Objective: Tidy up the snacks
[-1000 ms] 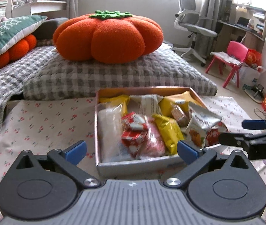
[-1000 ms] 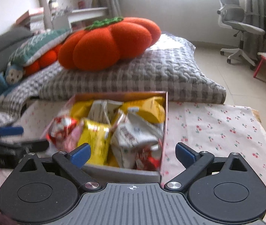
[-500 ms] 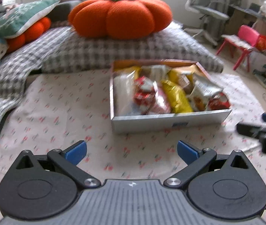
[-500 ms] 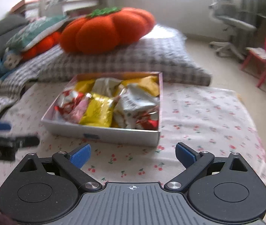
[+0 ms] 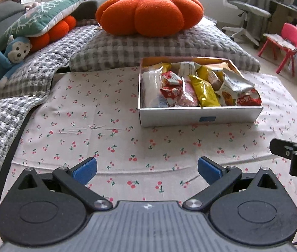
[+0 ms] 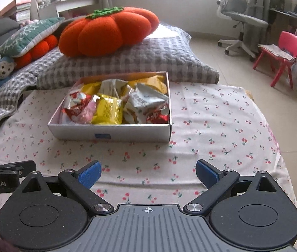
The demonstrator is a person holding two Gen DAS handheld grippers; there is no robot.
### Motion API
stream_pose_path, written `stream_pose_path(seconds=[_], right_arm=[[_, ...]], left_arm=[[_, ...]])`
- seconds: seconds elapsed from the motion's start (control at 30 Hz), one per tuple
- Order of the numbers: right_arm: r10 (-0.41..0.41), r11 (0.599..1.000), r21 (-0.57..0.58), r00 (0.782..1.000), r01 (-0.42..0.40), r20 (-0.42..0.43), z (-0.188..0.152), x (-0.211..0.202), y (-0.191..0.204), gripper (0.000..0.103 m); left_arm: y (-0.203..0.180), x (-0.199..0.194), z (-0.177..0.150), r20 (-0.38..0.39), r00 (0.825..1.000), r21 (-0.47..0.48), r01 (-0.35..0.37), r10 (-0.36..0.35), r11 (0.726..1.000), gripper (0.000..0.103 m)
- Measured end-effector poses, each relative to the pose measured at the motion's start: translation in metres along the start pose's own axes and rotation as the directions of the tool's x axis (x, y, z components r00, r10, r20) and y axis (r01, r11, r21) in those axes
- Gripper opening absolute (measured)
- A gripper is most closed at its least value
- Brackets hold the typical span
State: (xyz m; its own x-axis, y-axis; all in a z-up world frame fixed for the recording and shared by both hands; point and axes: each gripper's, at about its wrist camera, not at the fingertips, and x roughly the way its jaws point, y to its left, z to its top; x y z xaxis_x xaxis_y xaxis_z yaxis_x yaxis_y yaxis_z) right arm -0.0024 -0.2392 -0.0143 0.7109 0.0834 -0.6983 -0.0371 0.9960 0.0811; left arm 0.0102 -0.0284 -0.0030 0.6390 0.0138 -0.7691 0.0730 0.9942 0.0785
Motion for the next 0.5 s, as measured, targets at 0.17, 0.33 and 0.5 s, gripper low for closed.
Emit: stream_pose_path(seconds=[0.17,0.33,0.5], right_arm=[[-0.006,1.000,-0.002,1.000,0.006,-0.030,-0.0008,-0.0015,0.0051,0.098],[-0.015,1.000,0.020,0.999,0.016,-0.043,0.0019,-0.0006,0.0031,0.098],[-0.022,0.999,0.025,0.998,0.023,-0.053,0.0011,0.0016,0.0008,0.098]], left_arm=[[-0.0054,0.0035,-0.0030,-0.037,0.999,0.009,-0.005,0.005,1.000,0.103],[-0.0047,-0.0009,-0.0027,-0.032,1.000,-0.013,0.001,-0.002,1.000,0.103],[-0.0048,-0.0020,-0.0015,-0.024,1.000,-0.023,-0.004,0.004,1.000,0.103]])
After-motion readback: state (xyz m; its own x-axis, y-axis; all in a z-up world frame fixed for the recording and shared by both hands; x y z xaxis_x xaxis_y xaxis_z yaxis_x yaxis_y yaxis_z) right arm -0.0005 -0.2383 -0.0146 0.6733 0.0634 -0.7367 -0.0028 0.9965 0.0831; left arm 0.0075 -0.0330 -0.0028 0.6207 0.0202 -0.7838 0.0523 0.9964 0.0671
